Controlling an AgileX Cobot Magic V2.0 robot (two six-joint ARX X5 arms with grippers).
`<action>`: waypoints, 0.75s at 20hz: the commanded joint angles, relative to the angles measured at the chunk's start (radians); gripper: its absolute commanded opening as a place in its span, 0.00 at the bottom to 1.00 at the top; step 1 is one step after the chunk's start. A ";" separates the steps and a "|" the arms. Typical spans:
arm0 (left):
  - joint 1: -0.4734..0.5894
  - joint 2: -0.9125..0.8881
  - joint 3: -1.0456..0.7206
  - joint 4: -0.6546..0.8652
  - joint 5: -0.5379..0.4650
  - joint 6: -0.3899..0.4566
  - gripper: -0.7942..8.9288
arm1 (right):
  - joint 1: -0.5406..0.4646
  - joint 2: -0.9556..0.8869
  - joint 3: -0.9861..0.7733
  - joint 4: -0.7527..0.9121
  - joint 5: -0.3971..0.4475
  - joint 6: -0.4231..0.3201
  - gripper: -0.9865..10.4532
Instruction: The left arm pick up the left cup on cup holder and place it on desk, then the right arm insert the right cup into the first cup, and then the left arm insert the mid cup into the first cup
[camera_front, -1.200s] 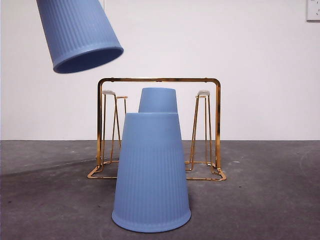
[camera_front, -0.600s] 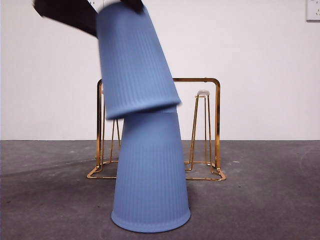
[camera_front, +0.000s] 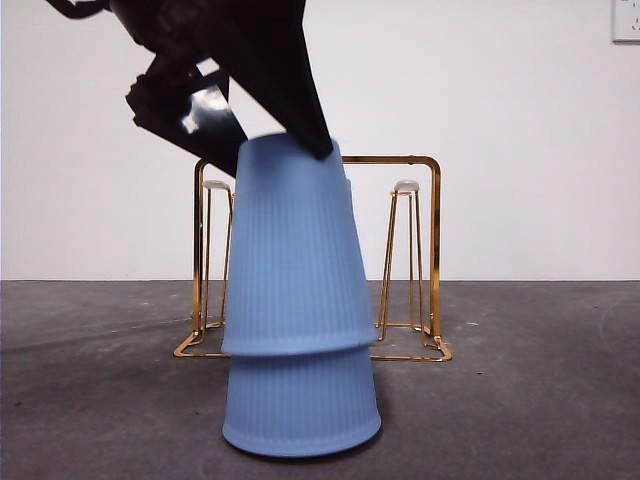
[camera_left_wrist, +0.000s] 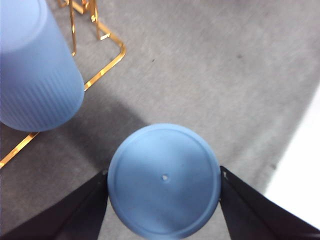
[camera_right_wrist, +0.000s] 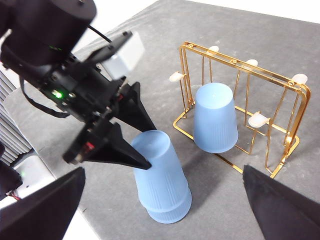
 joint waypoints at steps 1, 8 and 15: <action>-0.018 0.037 0.018 0.003 -0.003 0.025 0.37 | 0.010 0.006 0.016 0.006 0.003 0.006 0.53; -0.018 0.047 0.021 0.011 -0.003 0.018 0.61 | 0.010 0.006 0.016 0.005 0.022 0.005 0.53; -0.017 -0.124 0.104 -0.172 -0.003 -0.033 0.61 | 0.010 0.063 0.015 -0.039 0.020 0.004 0.53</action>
